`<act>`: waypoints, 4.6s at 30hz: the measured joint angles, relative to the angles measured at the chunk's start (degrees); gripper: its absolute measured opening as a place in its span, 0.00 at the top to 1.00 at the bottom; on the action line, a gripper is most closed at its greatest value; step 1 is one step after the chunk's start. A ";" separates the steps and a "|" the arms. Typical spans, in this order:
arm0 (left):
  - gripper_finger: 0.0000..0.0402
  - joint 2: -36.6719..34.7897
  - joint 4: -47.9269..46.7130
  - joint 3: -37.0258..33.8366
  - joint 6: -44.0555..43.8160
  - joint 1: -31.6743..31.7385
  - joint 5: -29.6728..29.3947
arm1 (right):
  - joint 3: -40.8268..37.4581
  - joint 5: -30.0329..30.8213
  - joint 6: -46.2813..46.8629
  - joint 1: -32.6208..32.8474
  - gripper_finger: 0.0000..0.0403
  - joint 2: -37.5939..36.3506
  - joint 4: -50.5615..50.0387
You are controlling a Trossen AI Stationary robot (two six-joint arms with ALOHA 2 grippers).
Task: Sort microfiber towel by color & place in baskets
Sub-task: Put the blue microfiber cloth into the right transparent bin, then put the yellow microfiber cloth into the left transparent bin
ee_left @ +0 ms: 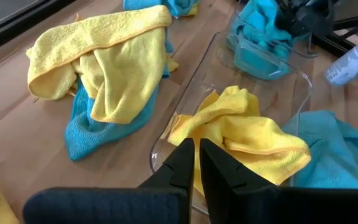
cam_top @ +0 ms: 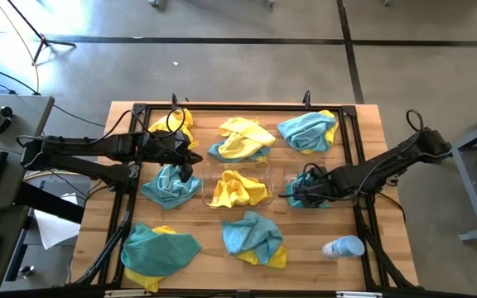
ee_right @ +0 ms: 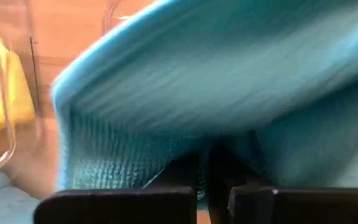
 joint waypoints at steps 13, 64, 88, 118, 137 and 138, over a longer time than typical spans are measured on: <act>0.96 0.00 0.08 0.00 2.14 0.00 -2.53 | -1.68 0.22 2.91 -0.39 0.80 -0.04 5.46; 0.96 -0.02 0.16 0.00 6.08 0.01 -2.67 | 4.19 2.73 -2.78 -3.88 1.00 0.09 -4.08; 0.93 -0.02 0.32 0.00 -0.46 0.09 -3.72 | 14.78 5.81 -18.39 -5.68 1.00 -7.24 -20.51; 0.71 10.47 13.90 0.07 -21.25 5.03 -26.33 | 9.94 -23.93 -98.50 -55.20 1.00 -22.35 -1.89; 0.71 22.12 -14.73 6.49 -14.33 38.94 -9.04 | 9.92 -20.65 -88.86 -58.13 1.00 -17.55 -0.04; 0.71 23.23 -14.81 6.49 -13.01 40.20 -8.24 | 9.92 -20.14 -88.16 -58.13 1.00 -17.57 0.17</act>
